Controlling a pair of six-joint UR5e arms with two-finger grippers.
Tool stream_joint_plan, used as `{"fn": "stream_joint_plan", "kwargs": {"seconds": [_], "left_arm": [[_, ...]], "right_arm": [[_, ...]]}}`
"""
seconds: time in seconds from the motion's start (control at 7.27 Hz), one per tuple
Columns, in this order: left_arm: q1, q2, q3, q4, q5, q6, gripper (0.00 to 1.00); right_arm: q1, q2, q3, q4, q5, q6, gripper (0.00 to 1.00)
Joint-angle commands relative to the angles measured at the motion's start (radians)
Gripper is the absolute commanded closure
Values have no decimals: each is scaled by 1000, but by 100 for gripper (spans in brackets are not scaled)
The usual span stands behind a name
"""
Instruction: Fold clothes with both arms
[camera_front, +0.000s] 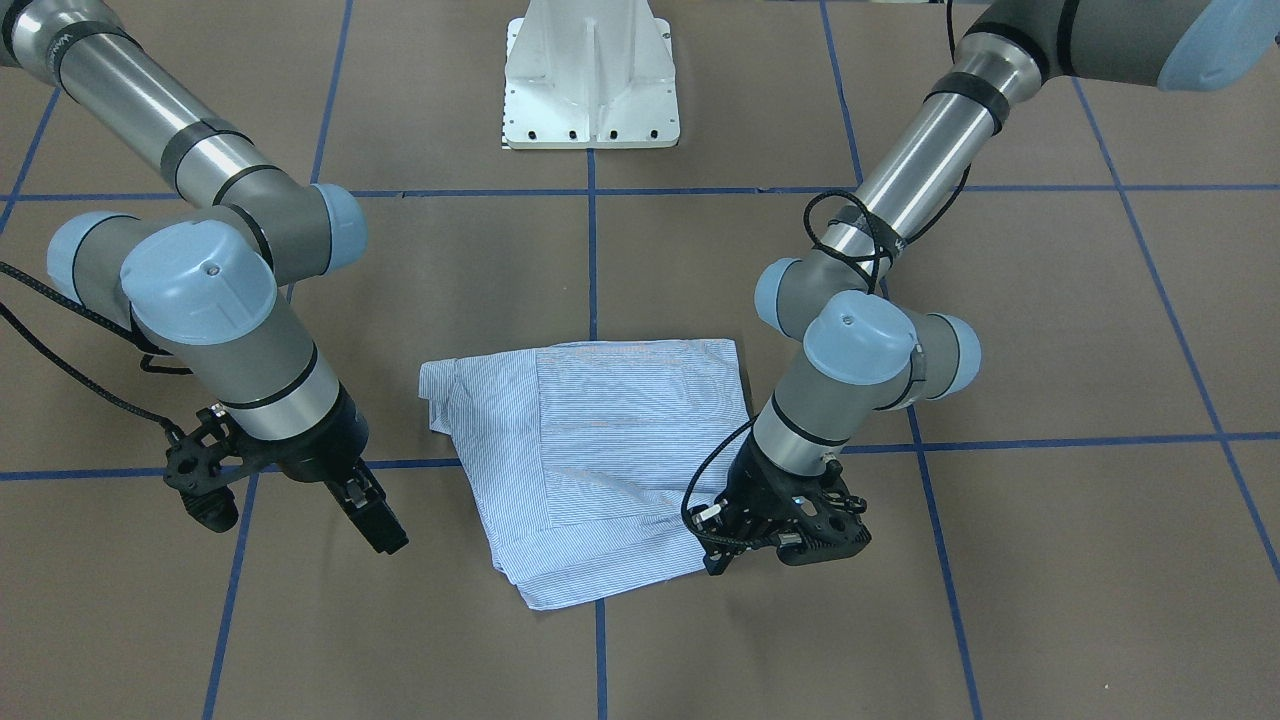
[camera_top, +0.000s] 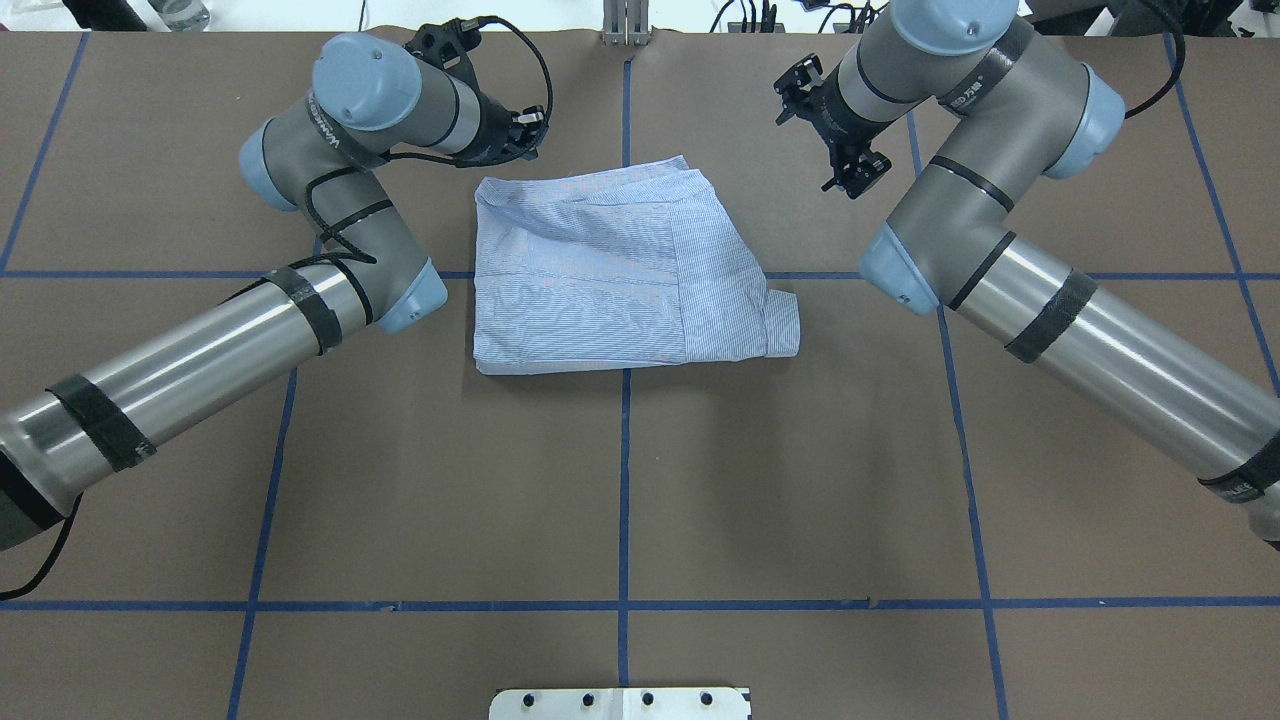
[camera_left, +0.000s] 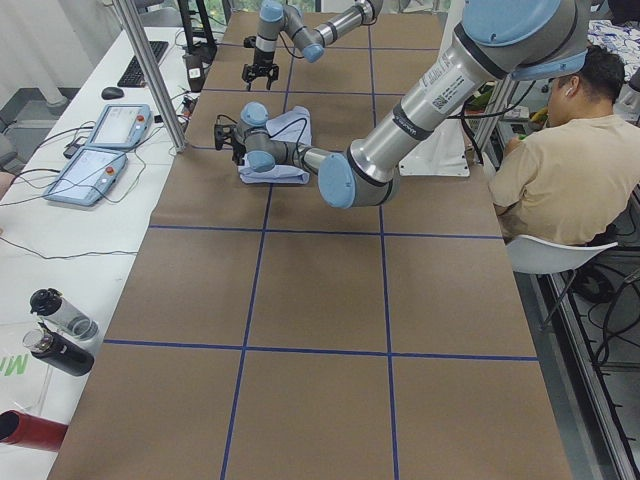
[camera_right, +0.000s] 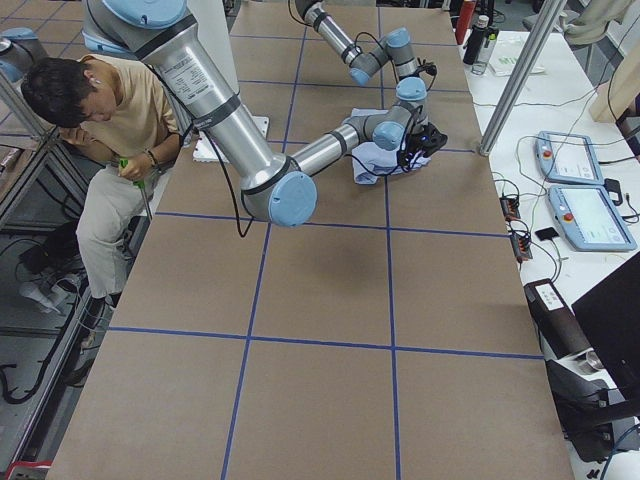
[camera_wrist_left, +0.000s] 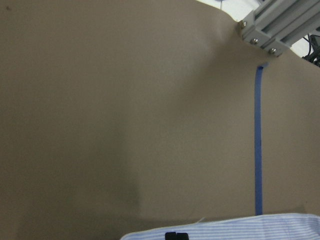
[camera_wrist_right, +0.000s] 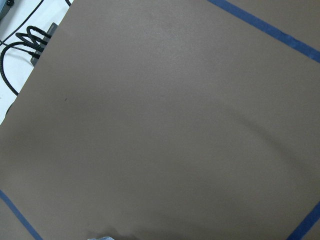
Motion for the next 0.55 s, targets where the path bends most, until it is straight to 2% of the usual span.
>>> {"fn": "stream_joint_plan", "kwargs": {"seconds": [0.0,0.14,0.41], "left_arm": [[-19,-26,-10,4,-41,-24,100],[-12,-8,-68,18,-51,-54,100],[13,122,-268,124,-147,-58,100]], "right_arm": [[0,2,1,0,0,0,0],[0,1,2,0,2,0,0],[2,1,2,1,2,0,0]]}}
